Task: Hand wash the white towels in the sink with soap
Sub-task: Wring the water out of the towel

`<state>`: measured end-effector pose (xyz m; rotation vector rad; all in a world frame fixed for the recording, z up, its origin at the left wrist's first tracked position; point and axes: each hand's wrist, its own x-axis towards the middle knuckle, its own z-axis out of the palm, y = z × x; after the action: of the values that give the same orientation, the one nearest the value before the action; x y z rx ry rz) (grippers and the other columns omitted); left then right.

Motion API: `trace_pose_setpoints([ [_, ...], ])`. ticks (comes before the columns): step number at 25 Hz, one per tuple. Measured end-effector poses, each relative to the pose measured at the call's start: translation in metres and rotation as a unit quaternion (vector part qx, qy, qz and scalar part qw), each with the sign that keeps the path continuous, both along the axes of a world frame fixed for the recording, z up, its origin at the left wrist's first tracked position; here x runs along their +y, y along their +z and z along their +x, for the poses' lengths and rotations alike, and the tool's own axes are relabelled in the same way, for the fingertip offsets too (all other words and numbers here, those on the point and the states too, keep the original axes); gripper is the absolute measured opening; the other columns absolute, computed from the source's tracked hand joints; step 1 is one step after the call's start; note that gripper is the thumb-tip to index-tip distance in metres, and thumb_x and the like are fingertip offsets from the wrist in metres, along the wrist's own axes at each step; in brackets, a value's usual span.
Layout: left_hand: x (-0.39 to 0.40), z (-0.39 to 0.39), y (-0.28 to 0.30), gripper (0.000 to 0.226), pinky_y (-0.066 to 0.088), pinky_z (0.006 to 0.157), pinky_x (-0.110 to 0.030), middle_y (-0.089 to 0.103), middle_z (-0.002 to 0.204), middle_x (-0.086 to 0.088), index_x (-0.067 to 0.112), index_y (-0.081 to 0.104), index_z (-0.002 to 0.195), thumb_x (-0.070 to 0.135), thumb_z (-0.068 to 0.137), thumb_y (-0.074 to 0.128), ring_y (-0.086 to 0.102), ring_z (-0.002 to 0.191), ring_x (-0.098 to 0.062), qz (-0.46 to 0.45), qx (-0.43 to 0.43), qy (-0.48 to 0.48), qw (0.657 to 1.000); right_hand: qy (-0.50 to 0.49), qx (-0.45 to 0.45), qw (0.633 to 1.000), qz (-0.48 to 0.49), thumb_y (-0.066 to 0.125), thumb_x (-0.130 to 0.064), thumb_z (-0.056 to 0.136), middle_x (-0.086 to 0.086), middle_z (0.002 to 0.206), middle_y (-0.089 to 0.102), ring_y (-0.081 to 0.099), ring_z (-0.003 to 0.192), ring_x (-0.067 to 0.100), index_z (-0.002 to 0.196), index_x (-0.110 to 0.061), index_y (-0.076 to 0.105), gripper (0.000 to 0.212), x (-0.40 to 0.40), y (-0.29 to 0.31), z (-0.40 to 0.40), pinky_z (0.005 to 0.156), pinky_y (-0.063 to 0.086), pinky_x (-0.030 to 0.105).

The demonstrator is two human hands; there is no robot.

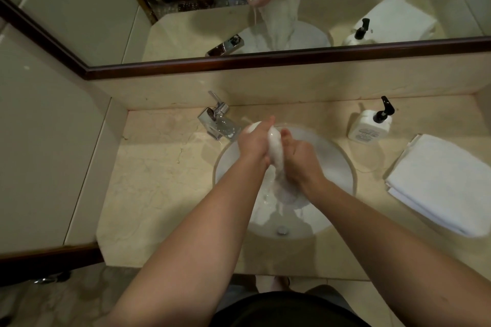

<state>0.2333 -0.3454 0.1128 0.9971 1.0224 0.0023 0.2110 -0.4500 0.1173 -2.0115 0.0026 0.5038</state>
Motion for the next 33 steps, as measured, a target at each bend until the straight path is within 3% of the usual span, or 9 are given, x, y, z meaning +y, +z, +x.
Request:
trace_pose_setpoints([
  [4,0.014,0.004,0.001,0.025,0.058,0.086,-0.04,0.068,0.088,-0.008,0.008,0.066,0.096,0.021,0.081,0.082,0.066,0.081,-0.025,0.011,-0.006,0.007,1.0,0.074,0.025,0.997,0.006,0.028,-0.073,0.085,0.014,0.08,0.072,0.068,0.078,0.027,0.086,-0.001,0.071,0.084,0.009,0.004,0.011,0.079,0.055,0.044],
  [7,0.034,0.009,0.009,0.038,0.058,0.086,-0.044,0.066,0.093,-0.012,0.01,0.064,0.102,0.036,0.08,0.08,0.065,0.086,-0.027,0.004,-0.064,-0.115,0.991,0.052,0.082,0.992,0.077,0.061,-0.055,0.088,-0.002,0.072,0.07,0.064,0.062,0.01,0.085,-0.014,0.071,0.043,0.013,0.015,0.015,0.058,0.05,0.022],
  [9,0.052,0.007,0.018,0.033,0.054,0.083,-0.04,0.066,0.101,-0.01,0.015,0.062,0.107,0.041,0.088,0.068,0.063,0.094,-0.025,-0.053,-0.142,-0.238,0.959,0.005,0.113,0.983,0.147,0.064,-0.042,0.089,-0.001,0.066,0.067,0.061,0.058,0.011,0.086,-0.011,0.07,0.032,0.012,0.025,0.019,0.055,0.047,0.022],
  [14,0.075,0.021,0.022,0.076,0.045,0.101,-0.045,0.061,0.131,-0.011,0.014,0.057,0.129,0.049,0.068,0.085,0.055,0.124,-0.027,-0.174,-0.281,-0.331,0.884,-0.002,0.281,0.921,0.271,0.06,-0.048,0.084,0.007,0.076,0.063,0.057,0.057,0.014,0.1,-0.008,0.065,0.044,0.015,0.044,0.034,0.052,0.046,0.023],
  [17,0.069,0.038,0.036,0.061,0.05,0.096,-0.04,0.069,0.111,-0.008,0.02,0.054,0.133,0.031,0.079,0.079,0.062,0.111,-0.025,-0.2,-0.338,-0.31,0.866,-0.014,0.37,0.859,0.354,0.061,-0.065,0.075,0.005,0.065,0.056,0.051,0.046,0.013,0.091,-0.009,0.067,0.059,0.022,0.046,0.04,0.043,0.042,0.021],
  [19,0.066,0.04,0.038,0.04,0.056,0.078,-0.034,0.07,0.08,-0.003,0.02,0.057,0.129,0.015,0.09,0.065,0.068,0.08,-0.018,-0.181,-0.308,-0.269,0.895,-0.061,0.337,0.864,0.37,0.052,-0.08,0.069,0.005,0.068,0.059,0.052,0.048,0.013,0.1,-0.016,0.068,0.073,0.027,0.045,0.039,0.043,0.042,0.021],
  [21,0.059,0.036,0.035,0.031,0.057,0.066,-0.029,0.065,0.067,0.0,0.017,0.058,0.125,0.007,0.095,0.057,0.065,0.064,-0.014,-0.12,-0.252,-0.23,0.932,-0.102,0.265,0.909,0.305,0.044,-0.089,0.058,0.01,0.079,0.069,0.062,0.059,0.017,0.103,-0.024,0.072,0.084,0.034,0.039,0.031,0.053,0.049,0.027],
  [26,0.041,0.024,0.021,0.021,0.053,0.054,-0.027,0.061,0.062,-0.003,0.017,0.066,0.112,0.007,0.093,0.064,0.06,0.056,-0.016,-0.066,-0.152,-0.126,0.978,-0.131,0.13,0.971,0.149,0.023,-0.088,0.072,0.011,0.081,0.075,0.071,0.078,0.03,0.091,-0.019,0.074,0.088,0.044,0.012,0.012,0.075,0.054,0.046],
  [33,0.023,0.011,0.017,0.012,0.05,0.048,-0.019,0.061,0.06,-0.003,0.01,0.068,0.1,0.002,0.095,0.061,0.057,0.044,-0.008,0.024,-0.059,-0.027,0.998,-0.122,0.014,0.991,0.045,0.025,-0.059,0.097,0.015,0.071,0.068,0.066,0.07,0.03,0.071,-0.008,0.066,0.071,0.039,-0.008,0.0,0.067,0.051,0.041],
])
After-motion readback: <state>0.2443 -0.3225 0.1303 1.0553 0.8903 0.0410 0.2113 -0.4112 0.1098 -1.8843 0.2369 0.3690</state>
